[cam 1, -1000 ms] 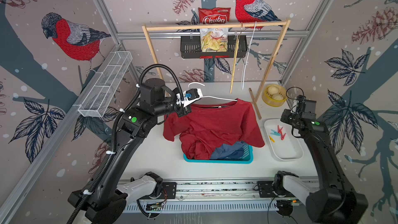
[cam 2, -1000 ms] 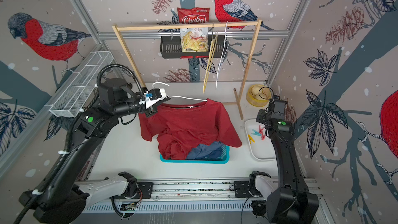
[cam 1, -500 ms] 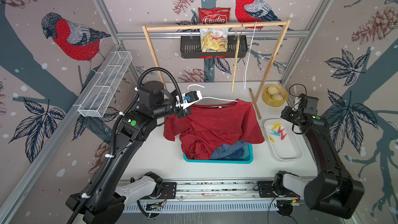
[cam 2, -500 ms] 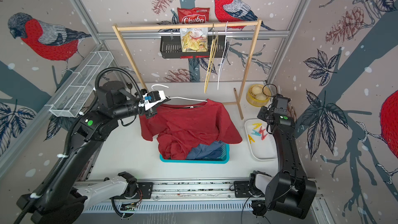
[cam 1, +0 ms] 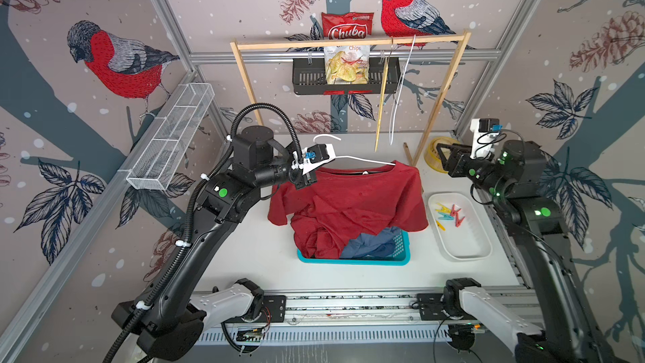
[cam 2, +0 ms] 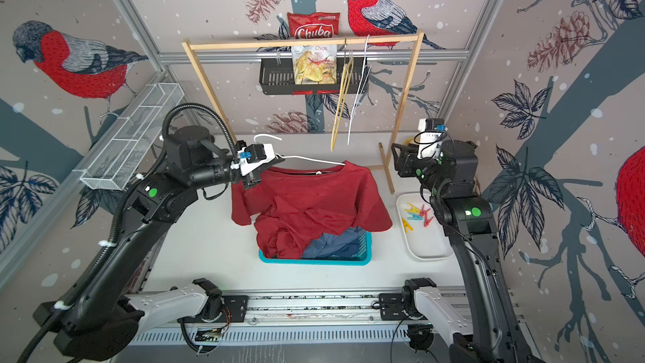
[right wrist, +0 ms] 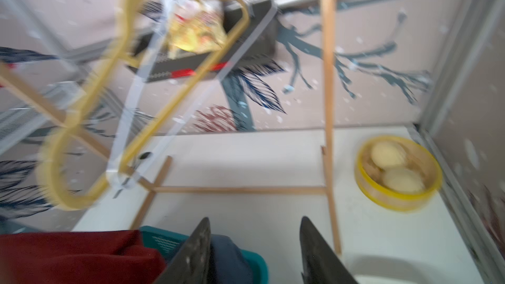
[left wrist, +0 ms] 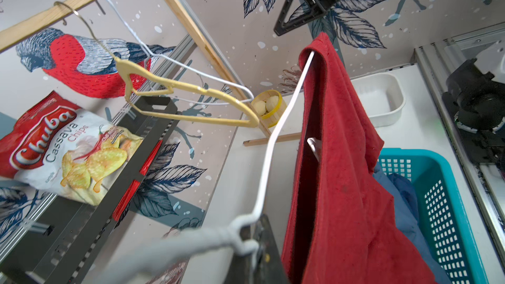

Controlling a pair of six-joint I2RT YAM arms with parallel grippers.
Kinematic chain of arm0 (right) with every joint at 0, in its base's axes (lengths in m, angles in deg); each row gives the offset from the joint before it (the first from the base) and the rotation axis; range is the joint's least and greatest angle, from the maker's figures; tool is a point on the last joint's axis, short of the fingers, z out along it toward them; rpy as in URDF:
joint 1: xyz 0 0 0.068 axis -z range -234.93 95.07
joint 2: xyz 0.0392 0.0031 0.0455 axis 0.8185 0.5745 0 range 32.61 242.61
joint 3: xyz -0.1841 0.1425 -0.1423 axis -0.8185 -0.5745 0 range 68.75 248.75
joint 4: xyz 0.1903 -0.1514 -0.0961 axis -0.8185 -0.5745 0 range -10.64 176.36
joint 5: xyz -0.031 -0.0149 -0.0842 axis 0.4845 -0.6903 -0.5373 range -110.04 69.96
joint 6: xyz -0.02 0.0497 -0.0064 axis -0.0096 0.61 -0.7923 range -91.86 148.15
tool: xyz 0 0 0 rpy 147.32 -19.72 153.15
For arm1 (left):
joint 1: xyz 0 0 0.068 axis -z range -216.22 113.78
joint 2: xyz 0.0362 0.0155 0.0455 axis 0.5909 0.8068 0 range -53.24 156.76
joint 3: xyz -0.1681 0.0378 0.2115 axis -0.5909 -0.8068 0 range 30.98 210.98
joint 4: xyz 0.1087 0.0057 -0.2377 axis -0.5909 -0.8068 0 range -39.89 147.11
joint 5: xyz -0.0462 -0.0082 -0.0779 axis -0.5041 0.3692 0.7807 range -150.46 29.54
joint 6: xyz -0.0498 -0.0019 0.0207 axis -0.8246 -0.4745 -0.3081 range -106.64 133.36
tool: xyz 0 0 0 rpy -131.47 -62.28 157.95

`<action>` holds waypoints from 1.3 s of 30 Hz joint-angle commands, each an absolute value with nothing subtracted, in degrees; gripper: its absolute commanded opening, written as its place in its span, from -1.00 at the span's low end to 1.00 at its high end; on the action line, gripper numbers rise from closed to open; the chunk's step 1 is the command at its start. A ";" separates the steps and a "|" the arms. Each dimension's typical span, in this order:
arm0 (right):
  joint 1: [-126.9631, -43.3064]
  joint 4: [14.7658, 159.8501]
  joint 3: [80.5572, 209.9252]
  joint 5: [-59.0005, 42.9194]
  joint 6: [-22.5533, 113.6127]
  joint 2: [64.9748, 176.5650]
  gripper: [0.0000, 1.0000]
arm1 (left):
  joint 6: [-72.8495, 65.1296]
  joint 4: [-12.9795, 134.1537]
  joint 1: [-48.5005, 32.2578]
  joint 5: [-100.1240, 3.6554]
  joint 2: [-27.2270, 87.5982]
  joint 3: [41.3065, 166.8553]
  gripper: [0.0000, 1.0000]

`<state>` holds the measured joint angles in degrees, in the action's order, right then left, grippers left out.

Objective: Remove the clothespins securing t-shirts to the hanger
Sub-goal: Adjust the hanger.

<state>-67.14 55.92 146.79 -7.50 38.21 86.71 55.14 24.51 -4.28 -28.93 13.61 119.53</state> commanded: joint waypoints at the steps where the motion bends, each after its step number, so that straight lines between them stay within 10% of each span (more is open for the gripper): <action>1: -75.63 57.55 152.08 -8.02 35.45 87.27 0.02 | 53.54 25.72 -2.19 -26.84 15.51 122.39 -1.00; 12: -96.39 44.24 165.55 -10.48 24.48 96.88 0.27 | 45.19 20.56 5.18 -26.20 27.31 133.03 -1.00; 26: -97.38 41.64 163.21 -12.13 17.61 100.66 0.39 | 42.02 21.07 5.70 -21.46 29.99 135.29 -1.00; 35: -97.42 45.49 162.70 -11.61 11.03 99.77 -0.95 | 42.10 23.03 5.70 -18.02 28.49 132.58 -1.00; 39: -97.38 44.39 163.88 -6.66 9.12 99.23 -1.00 | 42.27 25.92 5.73 -17.19 26.31 130.43 -1.00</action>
<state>-97.74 40.18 162.79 -4.99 11.46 99.63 43.49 24.61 5.58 -22.27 27.92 131.25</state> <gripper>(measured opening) 0.084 0.049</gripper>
